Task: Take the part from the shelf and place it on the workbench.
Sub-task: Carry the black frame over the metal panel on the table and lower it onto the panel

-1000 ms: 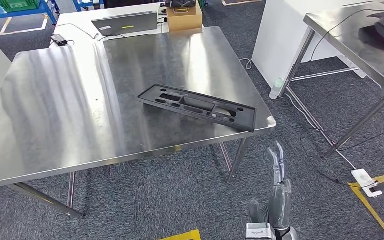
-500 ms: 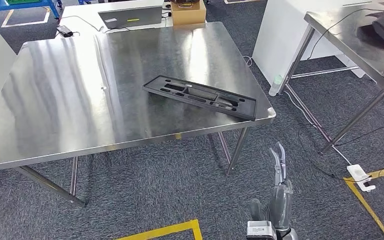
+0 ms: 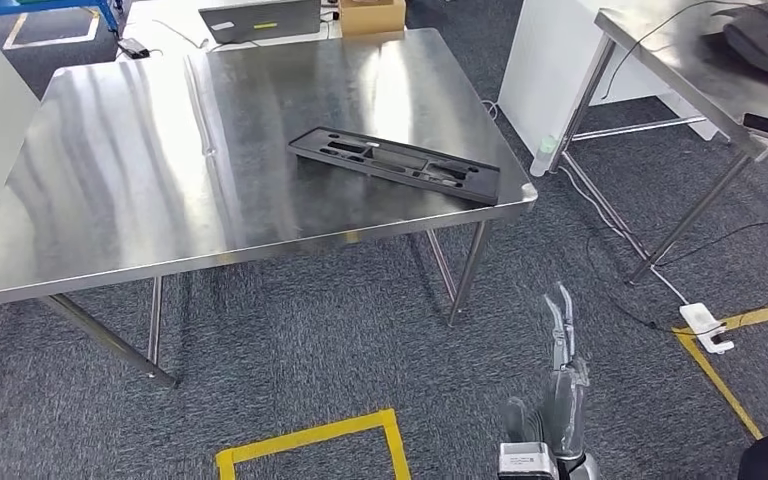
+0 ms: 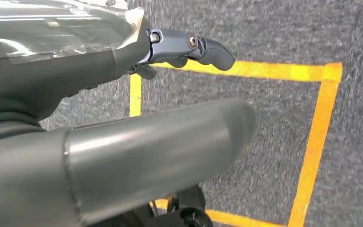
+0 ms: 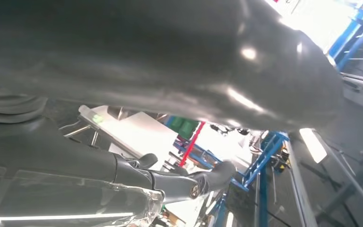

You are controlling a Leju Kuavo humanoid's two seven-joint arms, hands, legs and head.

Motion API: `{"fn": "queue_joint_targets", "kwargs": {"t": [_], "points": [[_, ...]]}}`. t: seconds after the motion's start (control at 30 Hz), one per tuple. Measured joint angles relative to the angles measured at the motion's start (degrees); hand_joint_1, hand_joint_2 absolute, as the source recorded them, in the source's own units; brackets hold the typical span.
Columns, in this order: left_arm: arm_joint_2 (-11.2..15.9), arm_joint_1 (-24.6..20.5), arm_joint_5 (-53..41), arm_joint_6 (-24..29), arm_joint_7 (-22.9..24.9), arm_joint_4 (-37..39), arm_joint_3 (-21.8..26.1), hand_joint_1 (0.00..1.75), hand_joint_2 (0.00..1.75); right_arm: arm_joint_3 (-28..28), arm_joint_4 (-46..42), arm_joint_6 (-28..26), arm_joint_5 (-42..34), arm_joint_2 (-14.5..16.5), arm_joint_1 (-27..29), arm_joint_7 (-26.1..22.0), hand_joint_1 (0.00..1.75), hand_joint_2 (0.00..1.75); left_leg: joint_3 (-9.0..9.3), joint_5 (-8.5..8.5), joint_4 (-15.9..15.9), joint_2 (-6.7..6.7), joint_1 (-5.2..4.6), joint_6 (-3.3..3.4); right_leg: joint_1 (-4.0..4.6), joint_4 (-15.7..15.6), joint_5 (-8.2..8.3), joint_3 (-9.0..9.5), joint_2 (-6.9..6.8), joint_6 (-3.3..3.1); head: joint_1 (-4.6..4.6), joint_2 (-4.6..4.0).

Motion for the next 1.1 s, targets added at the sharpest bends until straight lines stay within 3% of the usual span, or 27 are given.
{"fn": "queue_joint_targets", "kwargs": {"t": [0.03, 0.1, 0.13, 0.17, 0.2, 0.23, 0.27, 0.3, 0.33, 0.4, 0.43, 0.5, 0.57, 0.63, 0.7, 0.73, 0.77, 0.8, 0.83, 0.87, 0.93, 0.97, 1.03, 1.1], "points": [[0.03, 0.07, 0.02, -0.03, -0.02, -0.01, 0.00, 0.00, 0.00, -0.05, 0.13, 0.05, -0.27, -0.01, -0.07, -0.22, 0.00, 0.00, -0.35, -1.12, 0.69, -0.10, 0.18, -0.36, -0.27, 0.00, 0.60, -0.43, -0.12, -0.60, -0.04, 0.00], [0.05, 0.15, 0.05, -0.09, -0.08, -0.03, -0.01, 0.00, 0.00, -0.10, 0.40, 0.07, -0.78, -0.02, -0.23, -0.58, 0.00, 0.00, -1.54, -6.69, 5.21, -0.28, 0.62, -1.03, -0.75, -0.07, 2.02, -1.67, -0.43, -1.47, -0.19, 0.00], [0.02, 0.17, 0.05, -0.11, -0.11, -0.03, -0.01, 0.00, 0.00, -0.13, 0.53, 0.05, -1.03, -0.02, -0.30, -0.68, 0.00, 0.00, -2.20, -9.91, 8.77, -0.29, 0.83, -1.38, -0.73, -0.02, 2.71, -2.49, -0.49, -1.70, -0.27, 0.00], [0.00, 0.17, 0.04, -0.11, -0.14, -0.03, -0.01, 0.00, 0.00, -0.17, 0.64, 0.04, -1.23, -0.02, -0.38, -0.74, 0.00, 0.00, -2.70, -12.05, 12.40, -0.29, 1.05, -1.73, -0.71, 0.11, 3.36, -3.33, -0.56, -1.66, -0.32, 0.00], [0.00, 0.16, 0.02, -0.11, -0.16, -0.03, -0.01, 0.00, 0.00, -0.22, 0.75, 0.03, -1.45, -0.02, -0.47, -0.76, 0.00, 0.00, -2.76, -12.69, 15.08, -0.29, 1.29, -2.04, -0.73, 0.34, 3.95, -4.16, -0.61, -1.50, -0.32, 0.00], [0.01, 0.16, -0.01, -0.11, -0.16, -0.03, -0.02, 0.00, 0.00, -0.28, 0.85, 0.05, -1.65, -0.02, -0.54, -0.76, 0.00, 0.00, -2.06, -11.95, 16.17, -0.28, 1.58, -2.30, -0.80, 0.71, 4.50, -5.08, -0.64, -1.27, -0.33, 0.00], [0.02, 0.16, -0.03, -0.10, -0.16, -0.03, -0.02, 0.00, 0.00, -0.34, 0.91, 0.08, -1.76, -0.02, -0.60, -0.76, 0.00, 0.00, -0.44, -10.40, 15.30, -0.27, 1.87, -2.51, -0.93, 1.21, 4.95, -6.02, -0.65, -0.97, -0.34, 0.00], [0.03, 0.14, -0.03, -0.10, -0.16, -0.03, -0.02, 0.00, 0.00, -0.39, 0.95, 0.11, -1.82, -0.02, -0.67, -0.76, 0.00, 0.00, 2.00, -8.87, 12.68, -0.28, 2.16, -2.69, -1.09, 1.81, 5.30, -6.94, -0.65, -0.65, -0.34, 0.00], [0.01, 0.09, -0.03, -0.10, -0.16, -0.03, -0.02, 0.00, 0.00, -0.45, 0.96, 0.17, -1.83, -0.02, -0.75, -0.75, 0.00, 0.00, 4.94, -8.44, 8.86, -0.41, 2.28, -2.90, -1.16, 2.45, 5.61, -7.88, -0.62, -0.25, -0.38, 0.00], [-0.03, 0.01, -0.03, -0.09, -0.15, -0.03, -0.02, 0.00, 0.00, -0.58, 0.97, 0.38, -1.87, -0.02, -0.97, -0.74, 0.00, 0.00, 8.94, -9.46, 2.70, -0.83, 2.14, -2.81, -1.10, 3.35, 6.18, -9.06, -0.61, 0.62, -0.34, 0.00], [-0.04, 0.01, -0.03, -0.09, -0.14, -0.03, -0.02, 0.00, 0.00, -0.63, 1.00, 0.51, -1.94, -0.02, -1.10, -0.74, 0.00, 0.00, 9.57, -10.20, 1.28, -1.01, 1.89, -2.49, -1.02, 3.51, 6.57, -9.36, -0.61, 1.10, -0.33, 0.00], [-0.03, 0.06, -0.02, -0.09, -0.08, -0.03, -0.02, 0.00, 0.00, -0.71, 1.18, 0.71, -2.19, -0.03, -1.34, -0.74, 0.00, 0.00, 8.86, -9.73, 0.92, -0.95, 1.39, -1.18, -0.95, 3.40, 7.39, -9.83, -0.62, 2.06, -0.27, 0.00], [-0.13, 0.00, -0.01, -0.09, -0.06, -0.03, -0.02, 0.00, 0.00, -0.82, 1.49, 0.87, -2.52, -0.08, -1.51, -0.80, 0.00, 0.00, 7.51, -8.42, 0.65, -0.59, 1.06, 0.46, -1.10, 4.59, 6.15, -10.91, -0.44, 2.21, -0.25, 0.00], [-0.16, -0.04, 0.03, -0.06, -0.14, -0.03, -0.02, 0.00, 0.00, -0.93, 1.86, 0.99, -2.78, -0.17, -1.73, -0.87, 0.00, 0.00, 5.59, -6.85, 0.52, -0.22, 0.89, 1.59, -1.23, 9.96, 1.17, -12.86, -0.19, 1.25, -0.10, 0.00], [-0.13, 0.01, 0.07, 0.02, -0.35, -0.03, -0.01, 0.00, 0.00, -1.03, 2.26, 1.03, -2.98, -0.32, -1.94, -0.91, 0.00, 0.00, 3.55, -5.24, 0.59, -0.05, 0.62, 1.97, -1.09, 17.22, -3.17, -14.45, -0.01, 0.85, 0.08, 0.00], [-0.15, 0.02, 0.08, 0.05, -0.52, -0.03, -0.01, 0.00, 0.00, -1.08, 2.45, 1.00, -3.13, -0.40, -1.98, -0.92, 0.00, 0.00, 2.55, -4.42, 0.65, 0.02, 0.47, 1.99, -1.00, 19.36, -3.56, -14.28, 0.05, 1.17, 0.09, 0.00], [-0.17, 0.04, 0.08, 0.07, -0.67, -0.03, -0.01, 0.00, 0.00, -1.10, 2.63, 0.93, -3.33, -0.50, -2.01, -0.92, 0.00, 0.00, 1.58, -3.60, 0.71, 0.04, 0.34, 1.96, -0.90, 19.71, -2.87, -13.19, 0.09, 1.65, 0.09, 0.00], [-0.20, 0.04, 0.09, 0.07, -0.79, -0.03, -0.02, 0.00, 0.00, -1.11, 2.80, 0.85, -3.56, -0.60, -2.02, -0.93, 0.00, 0.00, 0.64, -2.77, 0.76, 0.04, 0.23, 1.88, -0.75, 17.95, -1.53, -10.99, 0.11, 2.10, 0.09, 0.00], [-0.23, 0.03, 0.13, 0.06, -0.87, -0.03, -0.02, 0.00, 0.00, -1.13, 2.94, 0.77, -3.77, -0.68, -2.05, -0.93, 0.00, 0.00, -0.16, -2.02, 0.80, 0.02, 0.14, 1.77, -0.59, 14.54, -0.38, -8.04, 0.10, 2.24, 0.09, 0.00], [-0.28, 0.02, 0.22, 0.04, -0.91, -0.03, -0.02, 0.00, 0.00, -1.13, 3.07, 0.71, -3.93, -0.75, -2.10, -0.93, 0.00, 0.00, -0.82, -1.31, 0.85, -0.02, 0.00, 1.58, -0.32, 9.65, -0.13, -4.44, 0.08, 1.96, 0.11, 0.00], [-0.37, 0.01, 0.56, 0.00, -0.98, -0.03, -0.01, 0.00, 0.00, -1.11, 3.32, 0.68, -4.22, -0.83, -2.28, -1.00, 0.00, 0.00, -1.44, 0.04, 0.77, 0.00, -0.17, 1.04, 0.19, 2.18, -1.07, 0.12, 0.07, 1.01, -0.01, 0.00], [-0.39, 0.02, 0.79, -0.01, -1.02, -0.03, 0.01, 0.00, 0.00, -1.11, 3.47, 0.68, -4.39, -0.86, -2.38, -1.04, 0.00, 0.00, -1.55, 0.70, 0.61, 0.03, -0.16, 0.67, 0.43, 0.36, -1.53, 0.90, 0.08, 0.51, -0.07, 0.00], [-0.33, 0.10, 1.14, 0.00, -1.04, -0.04, 0.07, 0.00, 0.00, -1.10, 3.91, 0.77, -4.65, -0.90, -2.53, -1.10, 0.00, 0.00, -1.74, 1.34, 0.41, -0.04, 0.12, -0.05, 0.17, 0.20, -0.73, 0.11, -0.02, -0.24, -0.13, 0.00], [-0.30, 0.24, 1.39, -0.02, -1.02, -0.04, 0.15, 0.00, 0.00, -1.04, 4.47, 1.00, -4.73, -0.91, -2.86, -1.11, 0.00, 0.00, -2.56, -2.01, 2.44, -0.23, 0.48, -0.67, -0.41, 0.17, 0.72, -0.96, -0.28, -1.23, -0.20, 0.00]]}}
